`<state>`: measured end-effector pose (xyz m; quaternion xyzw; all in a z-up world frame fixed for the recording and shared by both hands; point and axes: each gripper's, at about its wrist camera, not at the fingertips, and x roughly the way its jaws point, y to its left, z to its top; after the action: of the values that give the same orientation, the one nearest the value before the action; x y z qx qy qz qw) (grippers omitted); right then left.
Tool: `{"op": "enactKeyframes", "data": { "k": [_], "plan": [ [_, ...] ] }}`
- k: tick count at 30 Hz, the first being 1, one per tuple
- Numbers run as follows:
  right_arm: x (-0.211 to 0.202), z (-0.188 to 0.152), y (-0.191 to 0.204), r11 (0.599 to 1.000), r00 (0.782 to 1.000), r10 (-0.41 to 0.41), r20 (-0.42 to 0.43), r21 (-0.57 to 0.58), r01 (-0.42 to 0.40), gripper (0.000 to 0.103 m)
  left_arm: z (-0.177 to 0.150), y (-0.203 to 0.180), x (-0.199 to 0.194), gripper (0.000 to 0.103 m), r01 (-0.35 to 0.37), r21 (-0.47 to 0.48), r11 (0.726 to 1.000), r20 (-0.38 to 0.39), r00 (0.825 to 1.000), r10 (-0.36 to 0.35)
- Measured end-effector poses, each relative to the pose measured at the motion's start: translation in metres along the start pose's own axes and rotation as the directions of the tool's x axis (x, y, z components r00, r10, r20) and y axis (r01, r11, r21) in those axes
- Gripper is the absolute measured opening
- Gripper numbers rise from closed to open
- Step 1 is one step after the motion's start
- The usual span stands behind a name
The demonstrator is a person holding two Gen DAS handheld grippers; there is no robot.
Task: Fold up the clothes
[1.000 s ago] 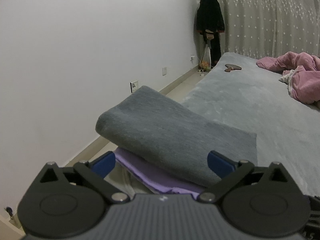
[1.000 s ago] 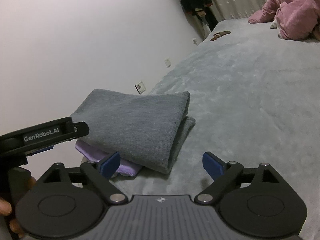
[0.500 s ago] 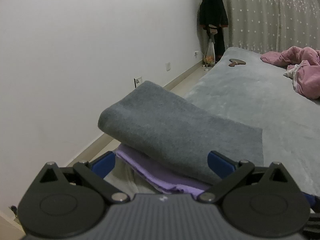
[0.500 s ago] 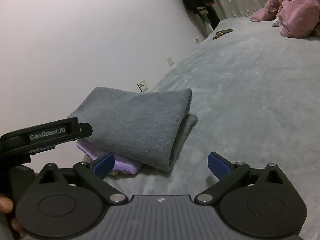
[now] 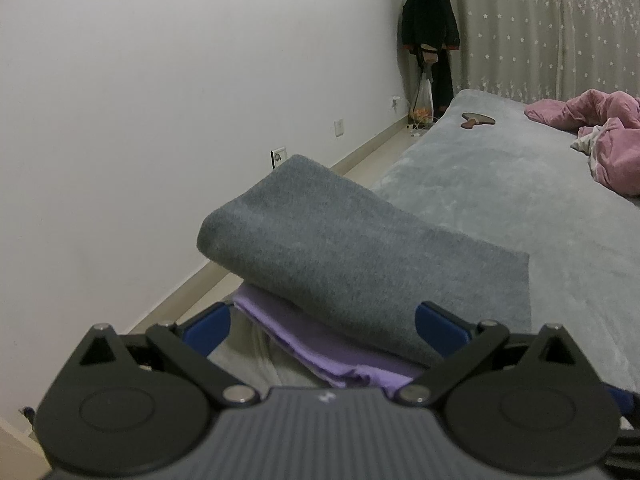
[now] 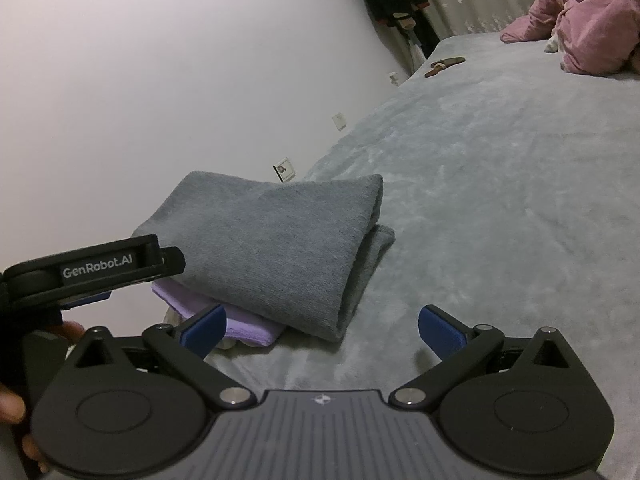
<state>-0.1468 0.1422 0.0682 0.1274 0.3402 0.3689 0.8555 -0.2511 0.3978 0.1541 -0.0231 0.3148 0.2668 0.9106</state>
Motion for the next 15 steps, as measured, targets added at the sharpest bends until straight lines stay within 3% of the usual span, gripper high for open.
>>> {"op": "enactKeyframes", "data": {
  "k": [15],
  "plan": [
    [0.0023,-0.002,-0.0003,1.0,1.0,0.002,-0.009,0.009,-0.002,0.103,0.0012,-0.0003,0.0011,0.103,0.003,0.006,1.0,-0.007,1.0,-0.003]
  ]
}}
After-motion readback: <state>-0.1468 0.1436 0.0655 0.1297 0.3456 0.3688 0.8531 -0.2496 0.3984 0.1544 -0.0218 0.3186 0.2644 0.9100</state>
